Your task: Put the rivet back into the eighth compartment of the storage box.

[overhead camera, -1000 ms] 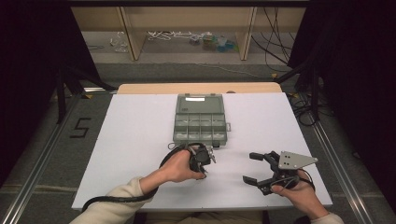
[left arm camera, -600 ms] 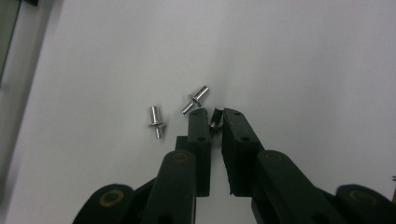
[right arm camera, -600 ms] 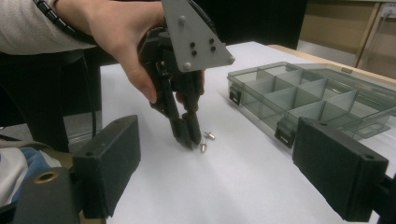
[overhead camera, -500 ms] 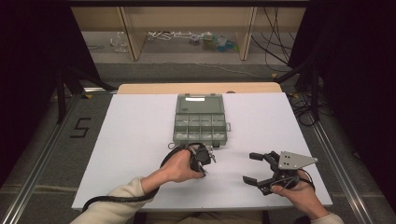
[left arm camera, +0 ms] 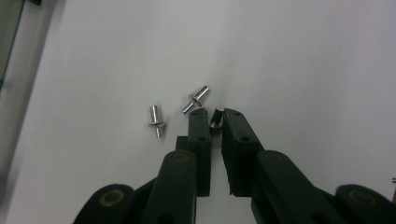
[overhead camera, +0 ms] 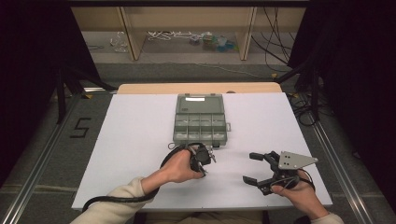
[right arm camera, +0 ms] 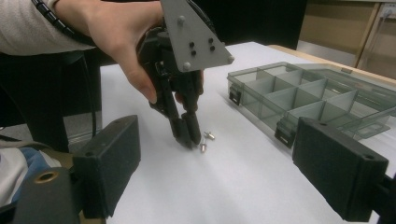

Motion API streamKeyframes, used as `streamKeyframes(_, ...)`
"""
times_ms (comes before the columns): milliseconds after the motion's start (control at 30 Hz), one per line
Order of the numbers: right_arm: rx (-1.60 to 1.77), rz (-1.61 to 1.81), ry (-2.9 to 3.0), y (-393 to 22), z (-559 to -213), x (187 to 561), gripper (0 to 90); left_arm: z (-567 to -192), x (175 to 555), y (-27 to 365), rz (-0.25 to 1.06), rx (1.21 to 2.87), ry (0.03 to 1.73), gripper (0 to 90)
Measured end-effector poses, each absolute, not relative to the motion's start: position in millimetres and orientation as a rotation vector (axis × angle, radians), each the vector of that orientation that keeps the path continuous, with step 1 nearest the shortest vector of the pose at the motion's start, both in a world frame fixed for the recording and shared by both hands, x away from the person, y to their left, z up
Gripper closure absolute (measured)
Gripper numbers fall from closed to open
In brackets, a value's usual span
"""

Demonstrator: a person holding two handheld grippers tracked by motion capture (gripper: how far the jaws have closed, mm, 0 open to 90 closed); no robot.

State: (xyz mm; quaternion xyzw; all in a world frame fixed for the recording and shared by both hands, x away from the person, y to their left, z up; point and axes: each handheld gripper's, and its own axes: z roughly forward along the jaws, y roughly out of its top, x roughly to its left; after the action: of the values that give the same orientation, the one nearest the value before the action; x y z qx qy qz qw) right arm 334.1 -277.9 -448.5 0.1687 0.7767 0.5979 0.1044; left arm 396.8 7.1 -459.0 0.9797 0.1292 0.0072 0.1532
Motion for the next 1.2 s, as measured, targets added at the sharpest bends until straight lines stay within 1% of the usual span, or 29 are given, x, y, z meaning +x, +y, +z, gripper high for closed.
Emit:
streamKeyframes(500,0.498,1.763,2.291,-277.8,-448.4,334.1,16.3,-457.5,397.4,8.3,0.030,2.813,0.375,81.9)
streamKeyframes(1033,0.497,1.765,2.292,-277.9,-448.3,334.1,16.4,-444.4,397.9,11.5,0.069,2.739,0.381,81.8)
streamKeyframes(1200,0.498,1.765,2.292,-278.0,-448.3,334.1,16.4,-439.1,398.6,13.1,0.103,2.695,0.389,81.9)
